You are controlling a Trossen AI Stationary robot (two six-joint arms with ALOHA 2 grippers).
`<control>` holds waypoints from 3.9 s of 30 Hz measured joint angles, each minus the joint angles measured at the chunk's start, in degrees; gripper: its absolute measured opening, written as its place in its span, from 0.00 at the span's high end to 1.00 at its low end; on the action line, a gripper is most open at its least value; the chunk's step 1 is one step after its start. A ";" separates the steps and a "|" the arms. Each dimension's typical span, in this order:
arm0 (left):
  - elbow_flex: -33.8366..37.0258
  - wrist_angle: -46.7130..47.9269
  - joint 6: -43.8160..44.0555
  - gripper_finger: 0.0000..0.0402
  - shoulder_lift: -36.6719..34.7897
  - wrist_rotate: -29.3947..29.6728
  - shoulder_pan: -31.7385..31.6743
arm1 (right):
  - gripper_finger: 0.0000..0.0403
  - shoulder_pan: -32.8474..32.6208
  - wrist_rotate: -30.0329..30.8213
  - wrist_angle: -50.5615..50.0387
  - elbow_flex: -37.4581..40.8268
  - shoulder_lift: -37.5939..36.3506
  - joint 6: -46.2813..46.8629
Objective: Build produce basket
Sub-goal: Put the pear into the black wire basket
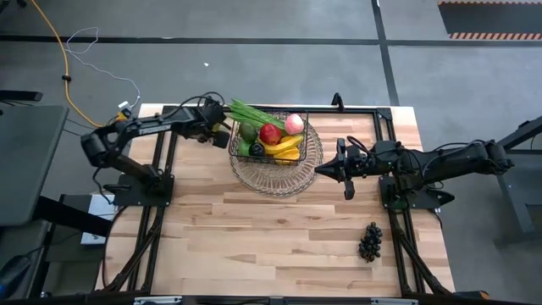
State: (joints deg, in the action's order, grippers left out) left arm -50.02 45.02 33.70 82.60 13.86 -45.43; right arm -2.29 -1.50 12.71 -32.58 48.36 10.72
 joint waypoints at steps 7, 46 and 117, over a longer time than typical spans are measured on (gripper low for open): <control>7.79 -11.11 6.59 0.27 1.67 -0.81 -0.78 | 1.00 0.00 0.00 -0.68 0.00 0.01 2.50; 14.56 -28.06 15.48 0.81 6.81 11.94 1.81 | 1.00 -0.01 0.00 -0.87 0.00 0.02 2.83; 14.53 -81.35 -24.88 1.00 -19.18 1.58 52.10 | 1.00 0.00 0.00 -0.83 0.00 0.06 2.25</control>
State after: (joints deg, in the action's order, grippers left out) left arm -35.48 -36.34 8.82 63.42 15.44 6.67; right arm -2.29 -1.50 11.88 -32.58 48.42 12.97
